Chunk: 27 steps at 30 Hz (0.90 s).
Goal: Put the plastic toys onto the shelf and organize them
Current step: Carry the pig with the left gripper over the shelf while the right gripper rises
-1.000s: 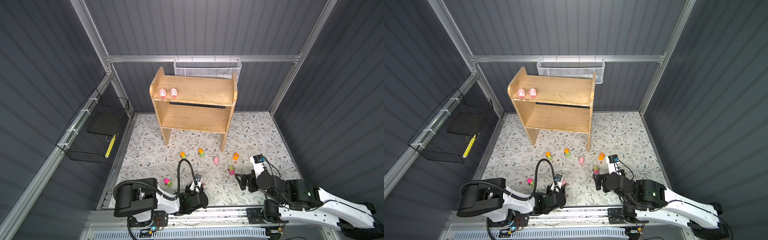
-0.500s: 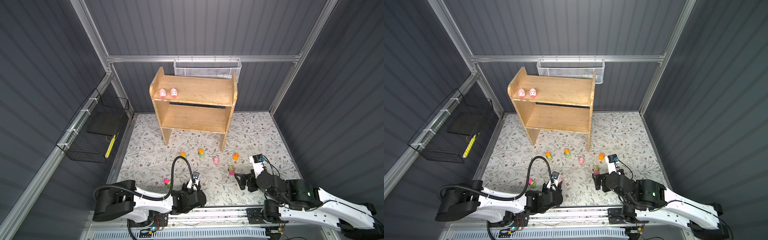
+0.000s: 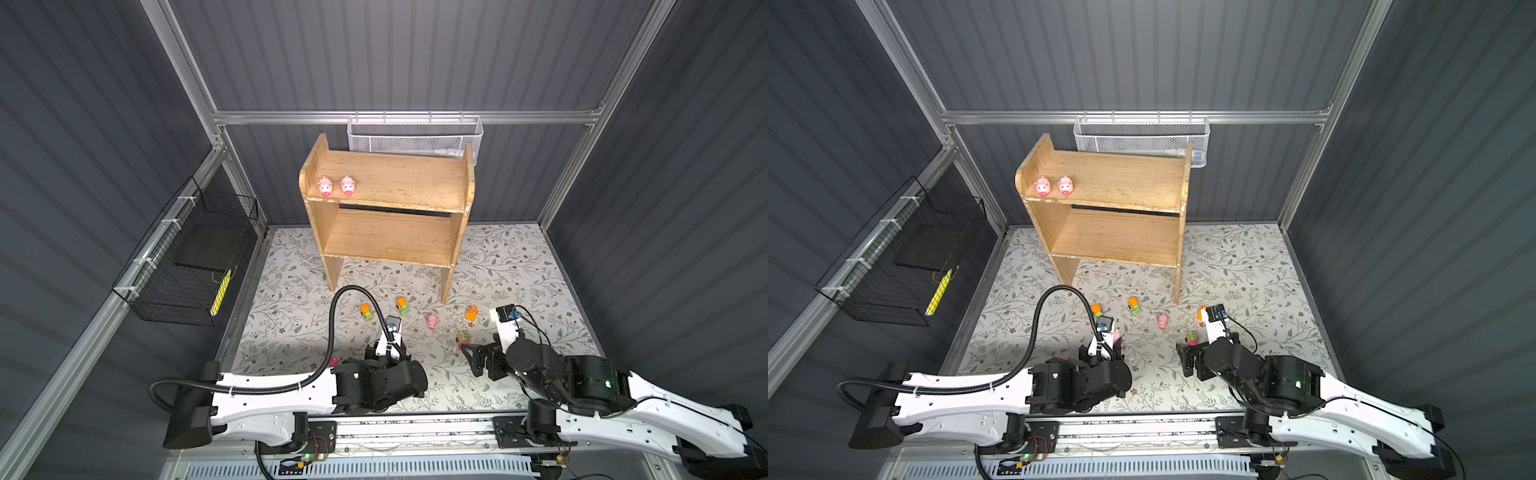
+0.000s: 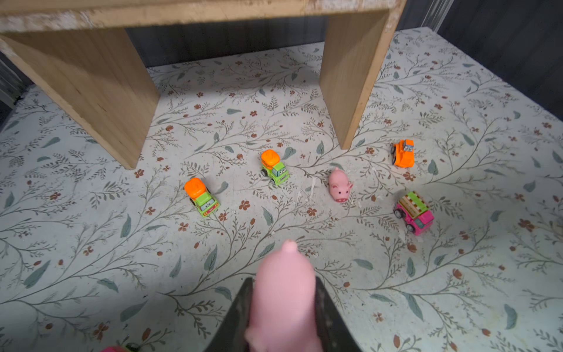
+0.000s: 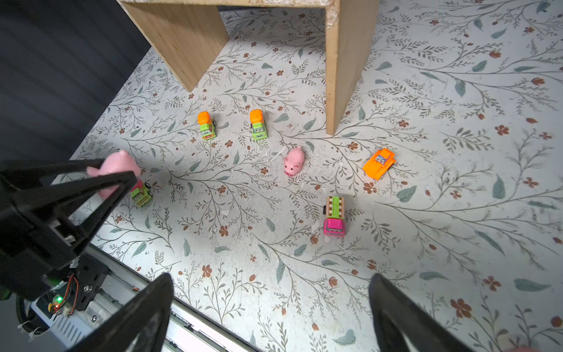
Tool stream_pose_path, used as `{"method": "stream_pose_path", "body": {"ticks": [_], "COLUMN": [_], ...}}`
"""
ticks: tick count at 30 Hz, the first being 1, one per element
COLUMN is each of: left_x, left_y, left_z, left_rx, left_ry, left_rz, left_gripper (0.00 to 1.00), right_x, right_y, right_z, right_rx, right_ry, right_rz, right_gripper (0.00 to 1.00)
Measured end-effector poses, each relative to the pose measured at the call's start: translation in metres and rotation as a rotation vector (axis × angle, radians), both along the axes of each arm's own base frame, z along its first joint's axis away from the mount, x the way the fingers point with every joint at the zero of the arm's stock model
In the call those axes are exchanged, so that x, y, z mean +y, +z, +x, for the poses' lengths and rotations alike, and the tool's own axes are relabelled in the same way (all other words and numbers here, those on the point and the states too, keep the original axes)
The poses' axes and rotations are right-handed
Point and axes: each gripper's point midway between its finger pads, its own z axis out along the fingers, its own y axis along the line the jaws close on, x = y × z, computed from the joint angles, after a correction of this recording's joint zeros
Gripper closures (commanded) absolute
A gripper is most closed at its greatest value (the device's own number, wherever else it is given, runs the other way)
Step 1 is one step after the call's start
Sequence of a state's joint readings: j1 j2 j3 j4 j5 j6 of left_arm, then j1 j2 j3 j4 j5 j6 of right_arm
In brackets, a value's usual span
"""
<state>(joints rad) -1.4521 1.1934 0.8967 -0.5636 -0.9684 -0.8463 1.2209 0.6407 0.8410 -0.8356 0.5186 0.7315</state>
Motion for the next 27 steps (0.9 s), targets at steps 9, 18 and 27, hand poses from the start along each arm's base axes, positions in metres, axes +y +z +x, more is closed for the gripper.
{"method": "stream_pose_path", "body": {"ticks": [9,18,27], "left_x": [0.010,0.007,0.015], "left_y": [0.139,0.254,0.302], "left_z": [0.016,0.035,0.092], "left_rx": [-0.056,-0.192,-0.312], "left_ry": [0.095,0.100,0.165], "left_rz": [-0.071,-0.090,-0.005], "left_gripper": [0.67,0.67,0.66], "right_x": [0.001,0.009,0.012], "right_y": [0.029,0.054,0.064], "right_z": [0.001,0.006,0.009], "right_rx": [-0.047,-0.095,-0.122], "right_ry": [0.017,0.047,0.060], "right_rz": [0.036,0.039,0.028], "right_gripper": [0.01,0.01,0.01]}}
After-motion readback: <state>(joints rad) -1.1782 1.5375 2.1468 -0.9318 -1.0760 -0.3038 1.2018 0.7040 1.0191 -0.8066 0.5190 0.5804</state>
